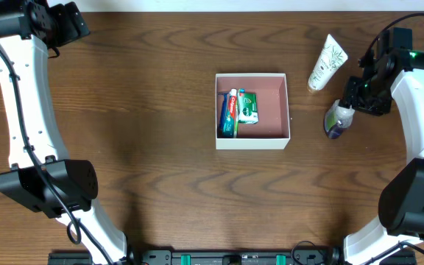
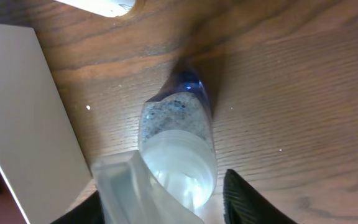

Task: Pack container
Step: 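Lower right gripper and grasp the foam pump bottle, then lift pump bottle with right gripper and lower it into the box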

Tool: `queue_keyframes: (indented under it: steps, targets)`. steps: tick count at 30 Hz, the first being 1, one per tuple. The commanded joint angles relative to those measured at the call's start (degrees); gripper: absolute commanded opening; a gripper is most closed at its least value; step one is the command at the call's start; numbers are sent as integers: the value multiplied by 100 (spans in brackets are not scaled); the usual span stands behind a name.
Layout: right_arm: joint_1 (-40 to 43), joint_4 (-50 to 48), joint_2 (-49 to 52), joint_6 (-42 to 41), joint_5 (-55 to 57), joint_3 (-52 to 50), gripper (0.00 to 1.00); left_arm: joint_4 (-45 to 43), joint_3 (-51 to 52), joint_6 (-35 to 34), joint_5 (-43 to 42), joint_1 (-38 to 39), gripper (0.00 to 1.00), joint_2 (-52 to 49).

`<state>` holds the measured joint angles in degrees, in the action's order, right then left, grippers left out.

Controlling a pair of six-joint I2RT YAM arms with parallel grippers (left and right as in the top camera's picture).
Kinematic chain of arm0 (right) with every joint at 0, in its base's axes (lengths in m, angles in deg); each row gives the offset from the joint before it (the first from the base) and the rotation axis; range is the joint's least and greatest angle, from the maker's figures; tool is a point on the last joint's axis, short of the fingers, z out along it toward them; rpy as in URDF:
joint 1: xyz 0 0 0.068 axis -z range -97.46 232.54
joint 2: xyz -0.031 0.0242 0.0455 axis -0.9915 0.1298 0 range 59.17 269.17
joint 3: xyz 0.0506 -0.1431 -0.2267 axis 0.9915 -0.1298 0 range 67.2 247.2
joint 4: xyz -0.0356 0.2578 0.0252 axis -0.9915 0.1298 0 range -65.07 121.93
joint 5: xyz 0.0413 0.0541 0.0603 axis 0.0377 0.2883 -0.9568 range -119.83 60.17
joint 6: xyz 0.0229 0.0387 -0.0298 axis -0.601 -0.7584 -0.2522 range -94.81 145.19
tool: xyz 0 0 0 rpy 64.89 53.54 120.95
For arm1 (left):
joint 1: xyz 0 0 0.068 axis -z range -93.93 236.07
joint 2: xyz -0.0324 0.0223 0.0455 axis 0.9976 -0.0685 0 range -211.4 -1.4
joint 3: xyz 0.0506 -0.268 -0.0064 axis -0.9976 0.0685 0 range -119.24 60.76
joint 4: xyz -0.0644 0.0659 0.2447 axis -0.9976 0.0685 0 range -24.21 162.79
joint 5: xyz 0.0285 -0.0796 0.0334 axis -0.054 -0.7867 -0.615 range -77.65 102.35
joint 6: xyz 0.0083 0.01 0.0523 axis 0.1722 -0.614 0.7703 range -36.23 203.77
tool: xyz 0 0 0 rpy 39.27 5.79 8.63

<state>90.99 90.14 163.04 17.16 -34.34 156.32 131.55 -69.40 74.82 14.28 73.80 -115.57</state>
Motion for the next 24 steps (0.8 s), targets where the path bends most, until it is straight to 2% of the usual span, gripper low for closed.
queue_keyframes:
  steps: [1,5,13,16,24]
  targets:
    - [22,-22,2,-184,44,-31,41,13,-2,35,68,-15,98,-28]
    - [22,-50,2,-269,68,-31,32,13,-2,35,70,-15,98,-28]
    - [24,-249,-7,-417,149,-28,25,13,-2,35,70,-15,98,-28]
    - [24,-260,-24,-420,149,11,19,13,-2,35,70,-15,98,-28]
    - [28,223,-369,-415,525,892,19,13,-2,35,70,-15,98,-28]
